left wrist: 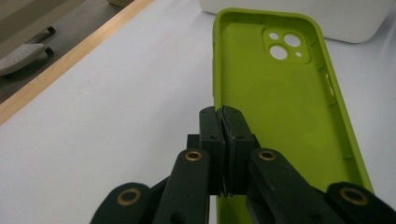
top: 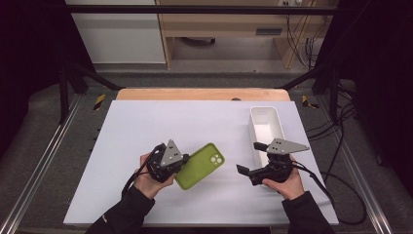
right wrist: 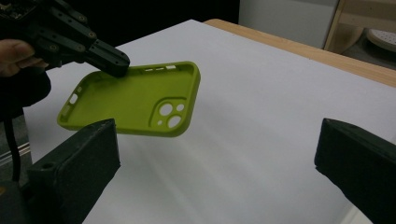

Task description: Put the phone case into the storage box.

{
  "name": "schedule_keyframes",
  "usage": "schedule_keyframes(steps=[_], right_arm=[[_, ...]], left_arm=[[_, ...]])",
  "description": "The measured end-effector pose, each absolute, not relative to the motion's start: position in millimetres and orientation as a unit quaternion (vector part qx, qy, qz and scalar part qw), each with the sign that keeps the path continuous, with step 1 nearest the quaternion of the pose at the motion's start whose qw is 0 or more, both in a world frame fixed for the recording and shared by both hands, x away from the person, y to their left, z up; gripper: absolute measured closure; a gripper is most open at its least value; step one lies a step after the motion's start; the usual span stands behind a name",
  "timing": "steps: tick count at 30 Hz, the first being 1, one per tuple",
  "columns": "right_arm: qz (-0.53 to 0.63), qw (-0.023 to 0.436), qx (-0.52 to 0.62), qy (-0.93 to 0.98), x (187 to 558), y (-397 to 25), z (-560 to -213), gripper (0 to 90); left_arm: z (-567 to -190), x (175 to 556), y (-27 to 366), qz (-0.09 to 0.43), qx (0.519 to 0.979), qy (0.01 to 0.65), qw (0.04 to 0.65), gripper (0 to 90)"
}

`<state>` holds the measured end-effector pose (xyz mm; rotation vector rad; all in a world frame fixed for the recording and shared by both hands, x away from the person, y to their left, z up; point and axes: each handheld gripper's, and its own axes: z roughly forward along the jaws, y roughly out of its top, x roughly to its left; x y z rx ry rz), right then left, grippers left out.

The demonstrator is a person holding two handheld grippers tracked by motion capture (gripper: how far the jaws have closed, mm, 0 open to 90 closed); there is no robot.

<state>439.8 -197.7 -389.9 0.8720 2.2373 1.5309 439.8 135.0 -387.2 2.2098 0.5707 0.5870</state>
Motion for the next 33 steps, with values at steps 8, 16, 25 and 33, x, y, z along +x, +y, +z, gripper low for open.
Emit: schedule_keyframes(steps=[8,16,25,33], right_arm=[[0.529,0.141,0.299,0.782,443.9,-185.8,-385.5,0.9],[0.519,0.135,0.298,0.79,447.0,-174.0,-383.9,1.2],[0.515,0.126,0.305,0.791,452.0,-170.5,-386.0,1.3],[0.51,0.12,0.31,0.793,457.1,-165.6,-385.9,1.7]], left_arm=[[-387.2,436.4,130.7,0.236,0.869,0.213,0.378,87.8],[-386.4,432.8,126.9,0.238,0.87,0.207,0.379,87.9],[-385.8,431.2,125.4,0.24,0.87,0.205,0.379,87.9],[-385.4,429.6,123.6,0.242,0.869,0.202,0.381,87.8]])
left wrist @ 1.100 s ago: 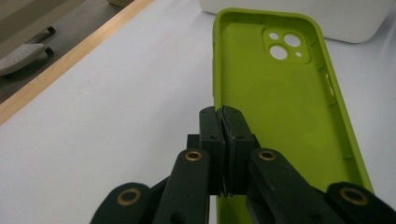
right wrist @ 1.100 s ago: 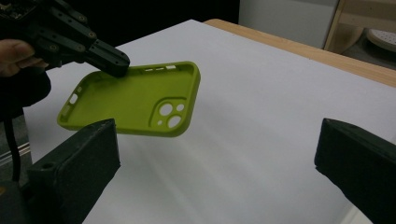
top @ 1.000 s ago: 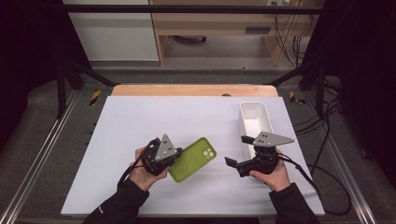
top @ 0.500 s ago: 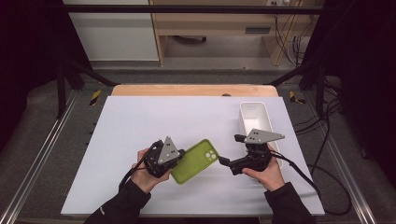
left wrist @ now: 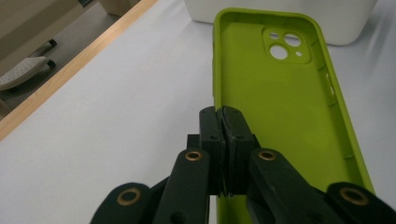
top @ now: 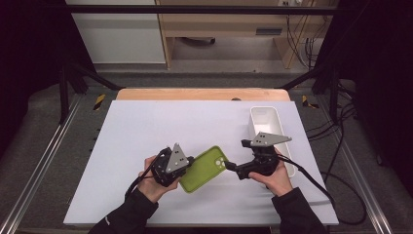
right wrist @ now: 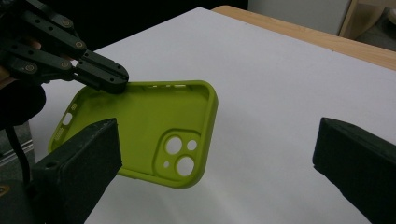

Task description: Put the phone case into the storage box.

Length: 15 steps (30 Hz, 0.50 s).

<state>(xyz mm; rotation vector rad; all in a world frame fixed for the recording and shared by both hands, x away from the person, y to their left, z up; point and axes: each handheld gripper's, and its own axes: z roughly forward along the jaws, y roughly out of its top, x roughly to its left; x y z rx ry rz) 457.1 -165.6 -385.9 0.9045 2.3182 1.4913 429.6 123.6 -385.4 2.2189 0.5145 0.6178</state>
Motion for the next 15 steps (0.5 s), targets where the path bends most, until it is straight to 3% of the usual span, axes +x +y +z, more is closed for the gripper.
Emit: schedule_keyframes(steps=[15], right_arm=[[0.498,0.097,0.308,0.805,467.6,-149.4,-388.2,4.6]], left_arm=[[-382.9,425.9,121.4,0.246,0.868,0.194,0.384,87.8]])
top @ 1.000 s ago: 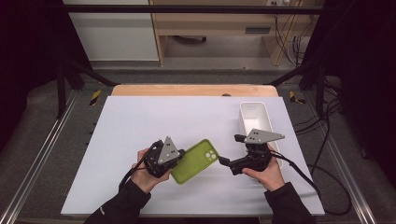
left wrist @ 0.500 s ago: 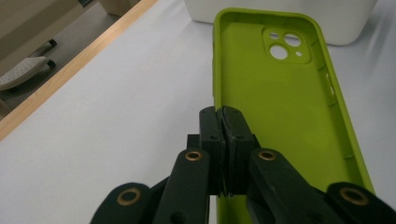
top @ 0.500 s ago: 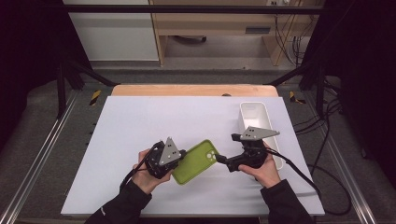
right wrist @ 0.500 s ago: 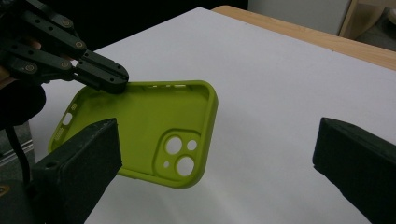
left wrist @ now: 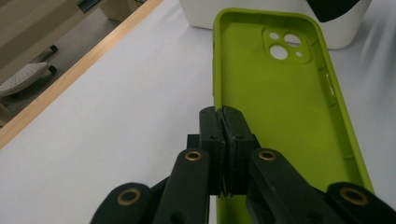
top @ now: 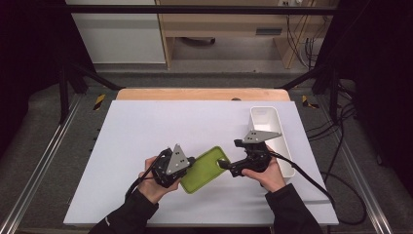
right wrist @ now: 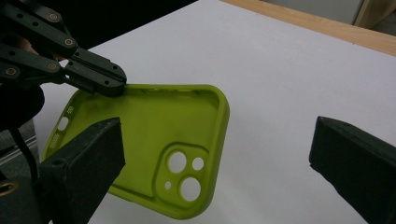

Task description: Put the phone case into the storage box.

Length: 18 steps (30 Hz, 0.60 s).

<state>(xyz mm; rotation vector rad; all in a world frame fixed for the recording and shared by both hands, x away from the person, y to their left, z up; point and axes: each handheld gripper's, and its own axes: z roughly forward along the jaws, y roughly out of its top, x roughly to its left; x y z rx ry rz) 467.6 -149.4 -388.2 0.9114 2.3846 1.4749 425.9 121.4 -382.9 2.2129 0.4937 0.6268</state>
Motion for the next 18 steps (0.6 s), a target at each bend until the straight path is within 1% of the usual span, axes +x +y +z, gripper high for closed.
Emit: schedule_keyframes(steps=[11,16,17,18], right_arm=[[0.493,0.071,0.307,0.811,473.3,-145.3,-390.7,10.0],[0.488,0.061,0.308,0.814,475.1,-145.1,-391.4,14.5],[0.488,0.059,0.304,0.816,475.6,-145.1,-391.6,18.1],[0.488,0.059,0.304,0.816,475.6,-145.1,-391.6,18.1]], left_arm=[[-382.3,422.5,118.2,0.249,0.869,0.185,0.386,87.8],[-381.8,420.9,116.7,0.251,0.869,0.181,0.386,87.8],[-382.1,420.5,116.1,0.25,0.87,0.179,0.386,87.8],[-382.1,420.5,116.1,0.25,0.87,0.179,0.386,87.9]])
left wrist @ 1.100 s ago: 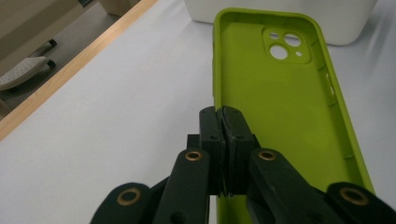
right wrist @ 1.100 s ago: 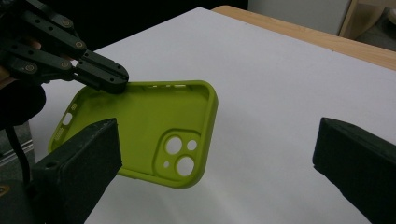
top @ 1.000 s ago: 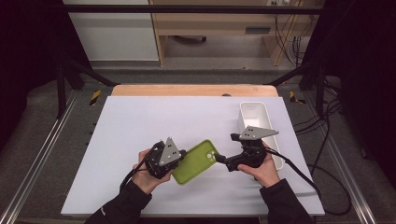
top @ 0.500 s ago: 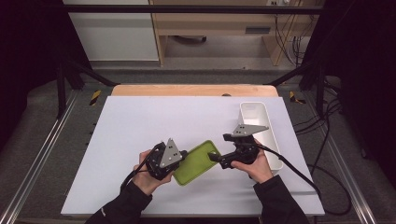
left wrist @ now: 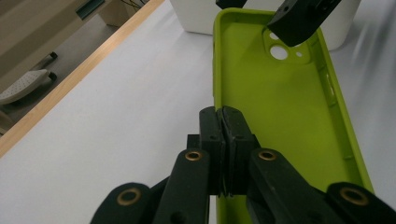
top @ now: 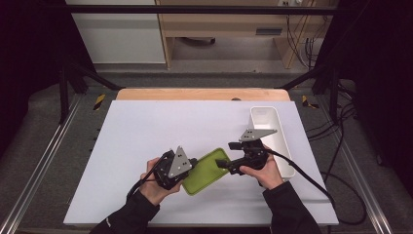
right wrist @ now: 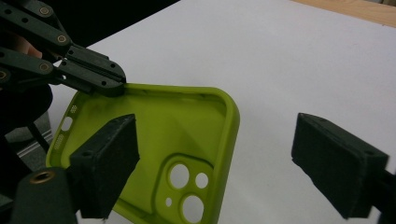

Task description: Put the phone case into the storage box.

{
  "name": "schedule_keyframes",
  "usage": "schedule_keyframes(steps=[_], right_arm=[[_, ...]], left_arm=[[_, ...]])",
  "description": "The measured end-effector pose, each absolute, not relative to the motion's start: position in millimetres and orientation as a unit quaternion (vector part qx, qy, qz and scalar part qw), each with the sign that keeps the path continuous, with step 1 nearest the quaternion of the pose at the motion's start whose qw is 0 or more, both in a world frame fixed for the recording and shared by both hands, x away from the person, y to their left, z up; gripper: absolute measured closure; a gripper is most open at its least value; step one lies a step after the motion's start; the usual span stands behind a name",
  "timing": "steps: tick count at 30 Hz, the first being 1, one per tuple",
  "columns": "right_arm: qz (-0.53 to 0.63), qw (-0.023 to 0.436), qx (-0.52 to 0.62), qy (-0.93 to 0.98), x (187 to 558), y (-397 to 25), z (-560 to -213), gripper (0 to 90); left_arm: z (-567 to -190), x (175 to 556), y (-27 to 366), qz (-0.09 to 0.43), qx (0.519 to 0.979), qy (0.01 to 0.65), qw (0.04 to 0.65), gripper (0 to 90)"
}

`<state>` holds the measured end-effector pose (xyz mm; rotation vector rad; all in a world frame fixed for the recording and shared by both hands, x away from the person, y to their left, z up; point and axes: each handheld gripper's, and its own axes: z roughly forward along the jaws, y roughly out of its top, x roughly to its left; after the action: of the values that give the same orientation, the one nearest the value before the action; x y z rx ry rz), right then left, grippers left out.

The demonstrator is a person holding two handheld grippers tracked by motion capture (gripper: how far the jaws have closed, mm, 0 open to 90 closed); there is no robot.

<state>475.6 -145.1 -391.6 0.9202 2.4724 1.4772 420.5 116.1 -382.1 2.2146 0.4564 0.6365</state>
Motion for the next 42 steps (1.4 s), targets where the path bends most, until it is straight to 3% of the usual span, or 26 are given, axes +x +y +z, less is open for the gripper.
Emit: schedule_keyframes(steps=[23,42], right_arm=[[0.483,-0.017,0.308,0.82,482.7,-146.7,-392.2,53.3],[0.475,-0.034,0.313,0.822,483.1,-153.3,-386.4,70.5]], left_arm=[[-381.4,415.6,112.4,0.256,0.871,0.164,0.387,87.8],[-381.6,415.4,113.0,0.261,0.872,0.157,0.383,87.8]])
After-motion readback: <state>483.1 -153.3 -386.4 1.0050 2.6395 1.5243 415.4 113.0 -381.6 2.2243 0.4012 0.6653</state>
